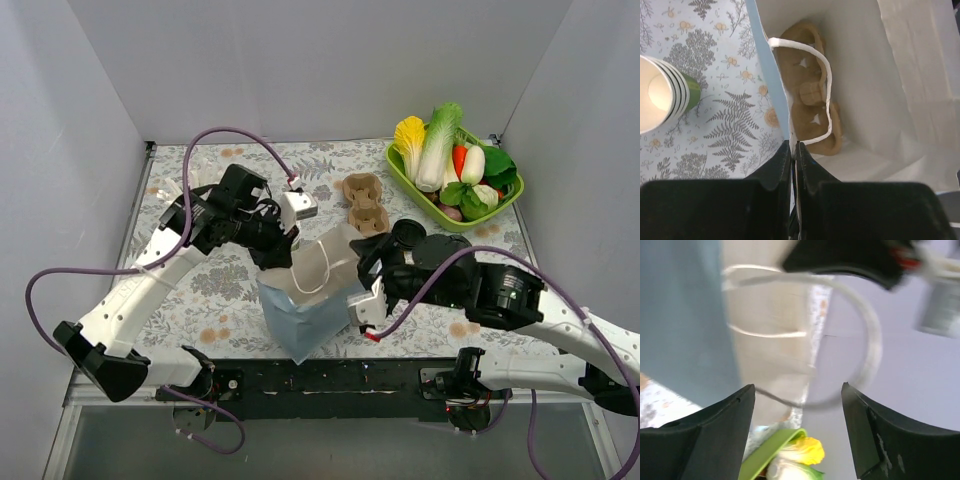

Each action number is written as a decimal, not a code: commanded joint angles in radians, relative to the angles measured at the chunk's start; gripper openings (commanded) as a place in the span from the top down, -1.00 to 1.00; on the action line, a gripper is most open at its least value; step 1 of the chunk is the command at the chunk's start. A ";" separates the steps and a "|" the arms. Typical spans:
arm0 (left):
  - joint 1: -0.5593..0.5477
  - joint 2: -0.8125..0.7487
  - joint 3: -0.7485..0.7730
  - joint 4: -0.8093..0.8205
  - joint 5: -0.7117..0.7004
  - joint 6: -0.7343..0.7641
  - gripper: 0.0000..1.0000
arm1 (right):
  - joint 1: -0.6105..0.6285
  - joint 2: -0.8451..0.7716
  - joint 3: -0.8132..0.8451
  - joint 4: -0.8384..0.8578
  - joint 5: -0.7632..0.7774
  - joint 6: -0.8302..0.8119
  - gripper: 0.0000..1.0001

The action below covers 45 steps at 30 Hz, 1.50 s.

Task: Pack the takeout coffee

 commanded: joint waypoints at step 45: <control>0.083 0.289 0.549 0.611 -0.112 -0.214 1.00 | -0.719 0.222 0.660 0.176 -0.497 0.687 -0.48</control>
